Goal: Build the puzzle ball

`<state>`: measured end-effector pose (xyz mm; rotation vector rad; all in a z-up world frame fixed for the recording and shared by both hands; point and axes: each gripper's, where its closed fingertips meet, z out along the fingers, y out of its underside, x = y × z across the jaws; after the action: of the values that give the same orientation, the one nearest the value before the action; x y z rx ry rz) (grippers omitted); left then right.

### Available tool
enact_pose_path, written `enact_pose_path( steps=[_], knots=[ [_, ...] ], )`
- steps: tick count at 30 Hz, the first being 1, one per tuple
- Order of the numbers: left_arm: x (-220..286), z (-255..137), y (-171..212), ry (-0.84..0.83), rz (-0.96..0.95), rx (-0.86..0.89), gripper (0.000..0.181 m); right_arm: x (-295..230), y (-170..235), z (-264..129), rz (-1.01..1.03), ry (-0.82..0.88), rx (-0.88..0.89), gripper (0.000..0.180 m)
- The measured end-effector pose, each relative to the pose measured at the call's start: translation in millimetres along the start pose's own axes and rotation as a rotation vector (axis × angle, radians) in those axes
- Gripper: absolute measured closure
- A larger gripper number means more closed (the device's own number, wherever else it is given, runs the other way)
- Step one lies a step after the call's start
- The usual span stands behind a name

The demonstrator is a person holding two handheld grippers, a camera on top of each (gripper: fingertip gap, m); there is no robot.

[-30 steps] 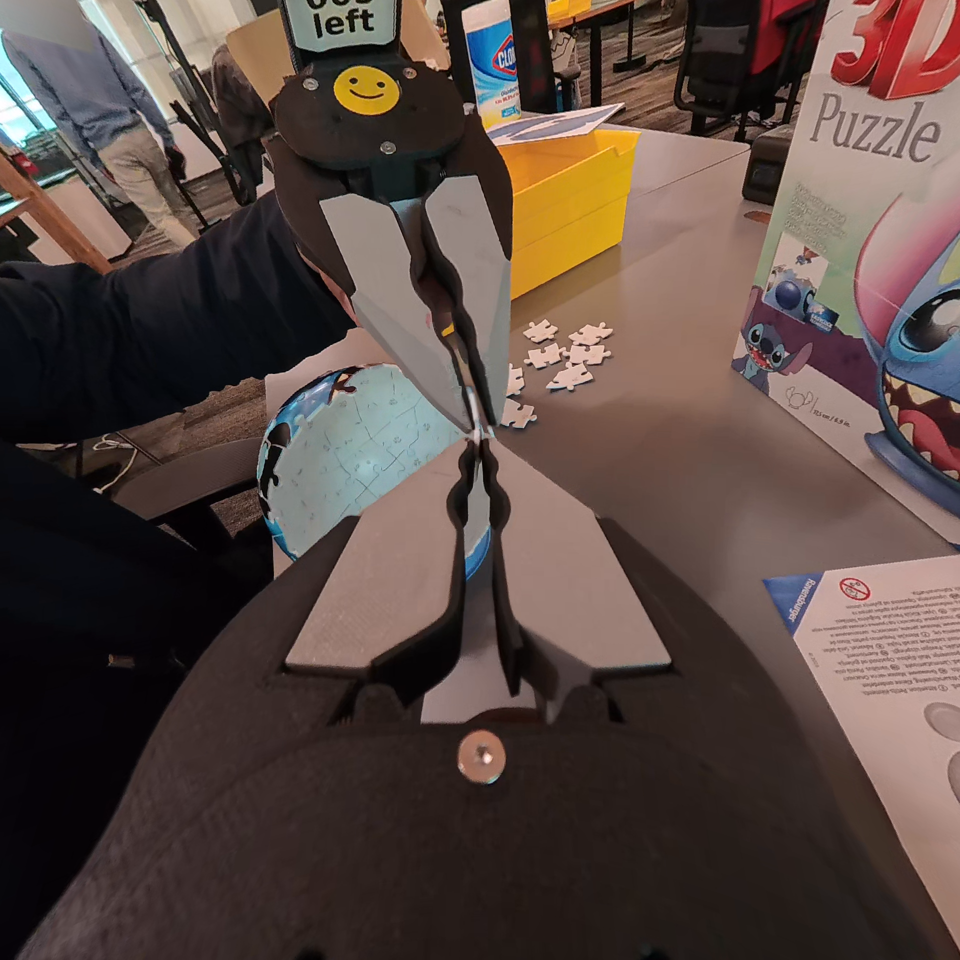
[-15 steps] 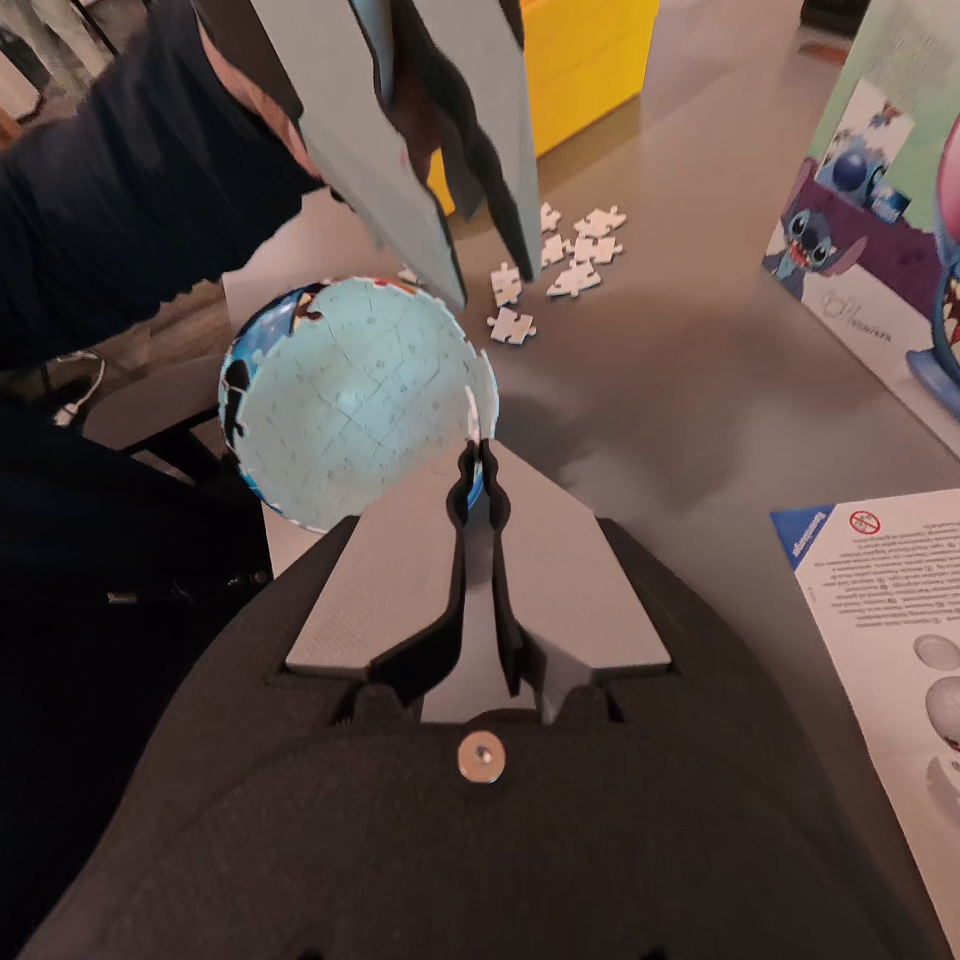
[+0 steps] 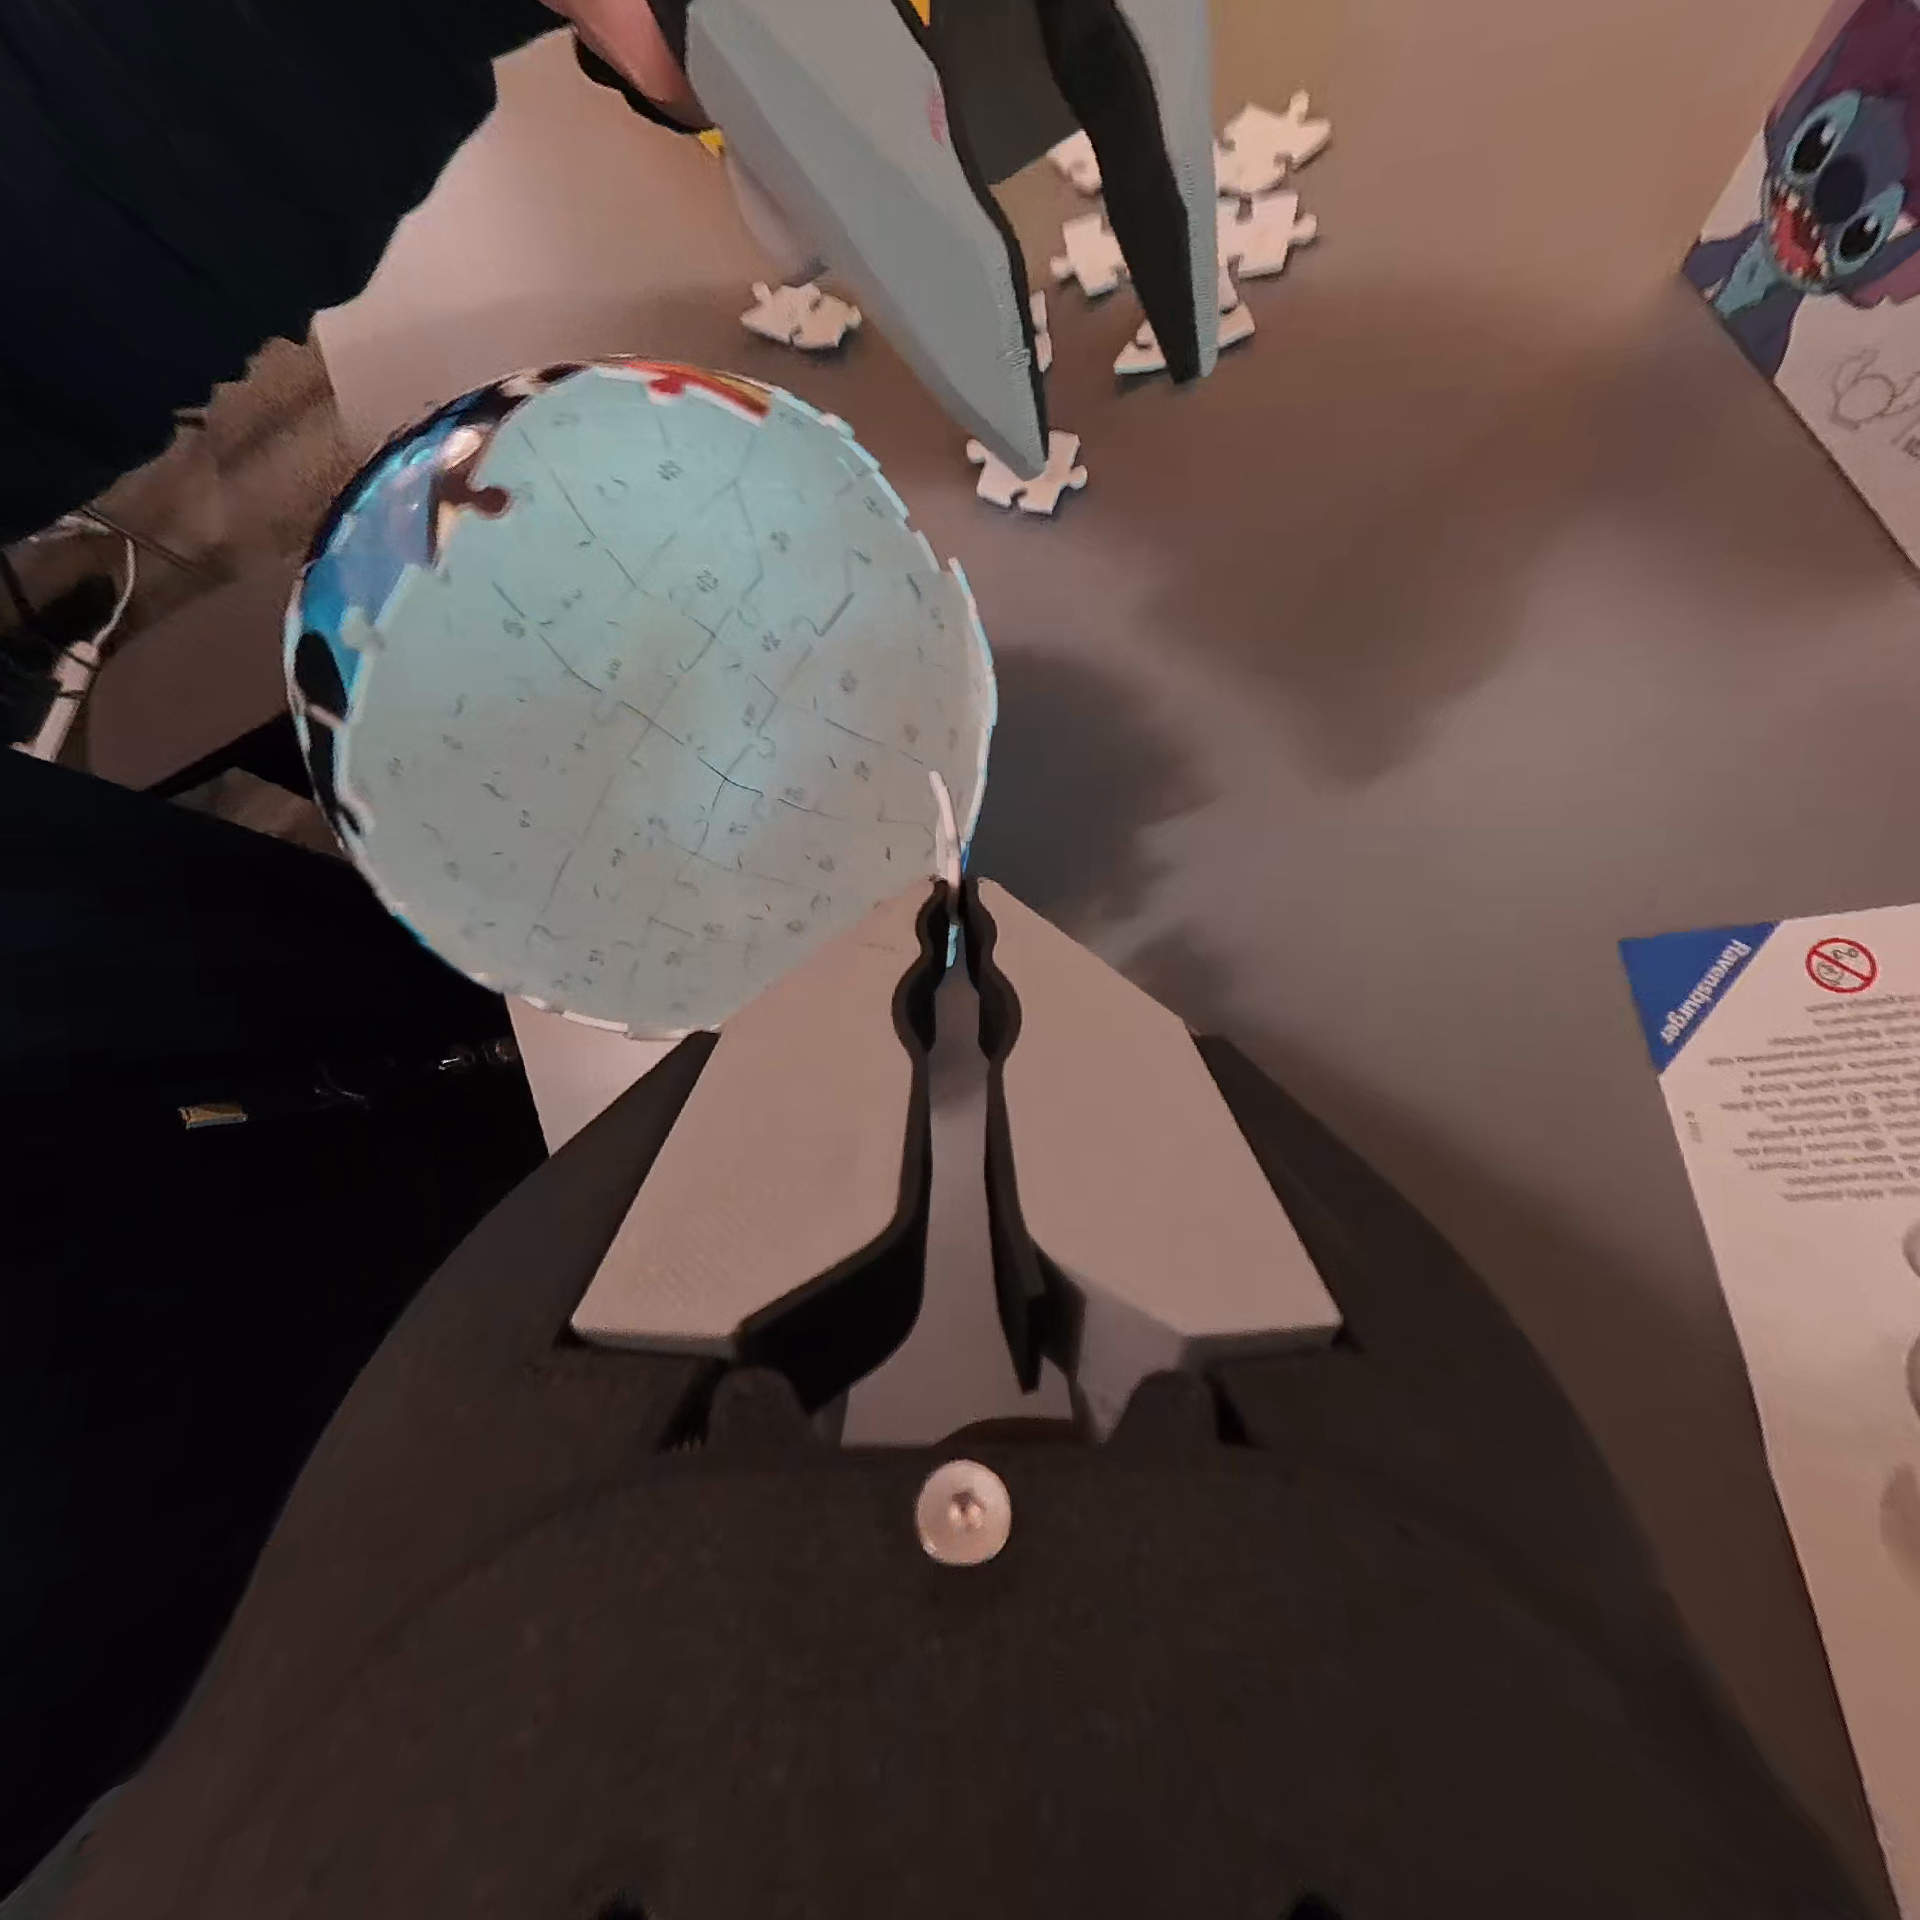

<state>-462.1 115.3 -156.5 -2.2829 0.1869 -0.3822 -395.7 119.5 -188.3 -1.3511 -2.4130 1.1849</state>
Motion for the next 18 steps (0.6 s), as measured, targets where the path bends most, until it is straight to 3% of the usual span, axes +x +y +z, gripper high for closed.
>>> enact_pose_path(
  steps=[18],
  knots=[
    [6.5, -3.9, 27.1, 0.046, -0.106, 0.005, 0.147, -3.9, 5.8, 9.0, 0.188, 0.025, -0.198, 0.180]
  ],
)
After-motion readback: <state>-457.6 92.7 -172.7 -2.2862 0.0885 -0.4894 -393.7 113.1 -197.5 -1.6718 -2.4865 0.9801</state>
